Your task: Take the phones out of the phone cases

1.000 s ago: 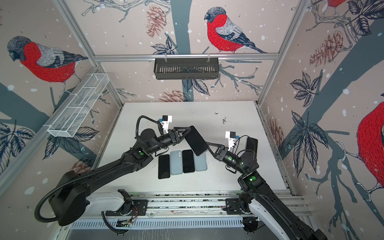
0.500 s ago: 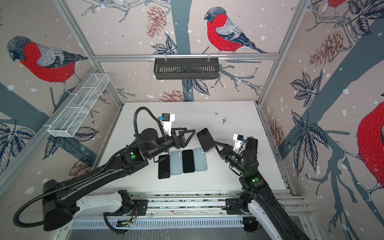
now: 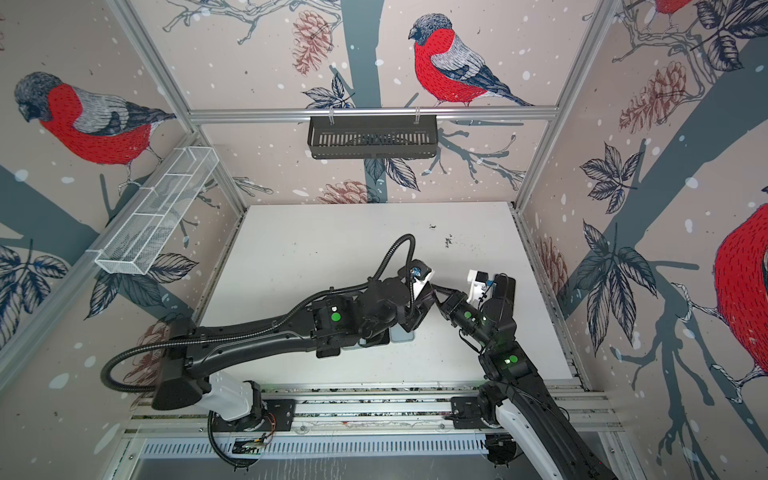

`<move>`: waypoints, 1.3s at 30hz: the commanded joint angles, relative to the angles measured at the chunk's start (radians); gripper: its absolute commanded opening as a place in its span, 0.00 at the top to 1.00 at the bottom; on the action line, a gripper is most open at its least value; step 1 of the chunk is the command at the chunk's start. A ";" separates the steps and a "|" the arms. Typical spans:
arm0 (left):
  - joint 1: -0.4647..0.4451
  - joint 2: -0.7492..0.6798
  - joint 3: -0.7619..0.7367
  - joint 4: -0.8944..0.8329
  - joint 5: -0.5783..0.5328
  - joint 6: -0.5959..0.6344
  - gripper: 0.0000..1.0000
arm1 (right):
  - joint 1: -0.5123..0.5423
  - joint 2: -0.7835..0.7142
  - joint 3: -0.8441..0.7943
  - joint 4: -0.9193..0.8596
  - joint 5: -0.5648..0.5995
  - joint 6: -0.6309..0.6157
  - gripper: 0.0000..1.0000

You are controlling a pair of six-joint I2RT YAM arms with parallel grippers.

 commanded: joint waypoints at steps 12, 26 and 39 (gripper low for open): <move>-0.002 0.088 0.019 -0.031 -0.206 0.051 0.49 | 0.002 -0.047 0.006 0.015 -0.039 -0.009 1.00; -0.006 0.119 0.003 -0.026 -0.291 0.070 0.84 | 0.011 -0.052 -0.008 -0.004 -0.056 -0.021 1.00; -0.057 -0.097 -0.196 0.195 -0.290 0.250 0.93 | 0.011 -0.098 -0.069 -0.071 -0.007 -0.054 1.00</move>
